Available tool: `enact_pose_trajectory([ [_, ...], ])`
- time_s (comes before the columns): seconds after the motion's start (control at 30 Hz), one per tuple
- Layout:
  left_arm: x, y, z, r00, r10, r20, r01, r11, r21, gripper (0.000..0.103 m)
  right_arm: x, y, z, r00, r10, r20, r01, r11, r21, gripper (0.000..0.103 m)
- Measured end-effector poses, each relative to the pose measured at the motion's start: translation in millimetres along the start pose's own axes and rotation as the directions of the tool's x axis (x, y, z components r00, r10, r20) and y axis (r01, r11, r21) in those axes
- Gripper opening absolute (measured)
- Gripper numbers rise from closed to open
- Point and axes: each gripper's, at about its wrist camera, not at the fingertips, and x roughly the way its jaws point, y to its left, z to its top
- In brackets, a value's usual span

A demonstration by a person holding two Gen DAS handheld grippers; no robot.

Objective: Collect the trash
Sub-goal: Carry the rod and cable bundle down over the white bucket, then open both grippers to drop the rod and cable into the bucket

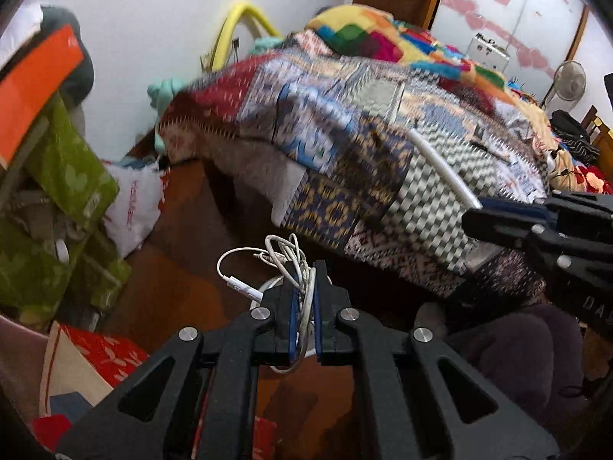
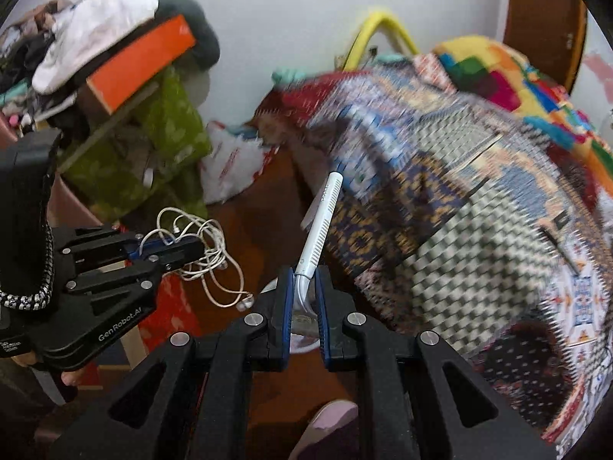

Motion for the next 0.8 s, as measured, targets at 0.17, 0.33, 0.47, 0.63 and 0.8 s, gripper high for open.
enact_pose_trajectory([
  [0.17,33.0,14.3,-11.8,0.996,-0.026,-0.084,0.023,0.999,-0.036,0.005,47.4,6.3,-5.9,0.993,0.025,-0.119,-0.026,1.0,-0.003,0.011],
  [0.33,61.8,23.2,-20.9,0.988,-0.048,-0.146,0.037,0.996,-0.082,0.005,81.7,7.6,-6.8,0.978,0.071,-0.196,-0.07,0.997,0.012,0.011],
  [0.47,82.3,28.6,-19.3,0.976,-0.077,-0.205,0.054,0.992,-0.112,0.006,90.1,11.4,-0.8,0.976,0.099,-0.194,-0.104,0.994,-0.016,0.014],
  [0.63,89.5,28.1,-14.1,0.974,-0.025,-0.226,0.006,0.996,-0.086,0.03,93.6,10.8,7.1,0.98,0.048,-0.196,-0.058,0.997,-0.048,0.025],
  [0.8,81.1,29.5,-10.3,0.979,-0.014,-0.202,-0.002,0.997,-0.082,0.031,90.2,-2.7,6.6,0.981,0.05,-0.19,-0.053,0.999,-0.008,0.025],
])
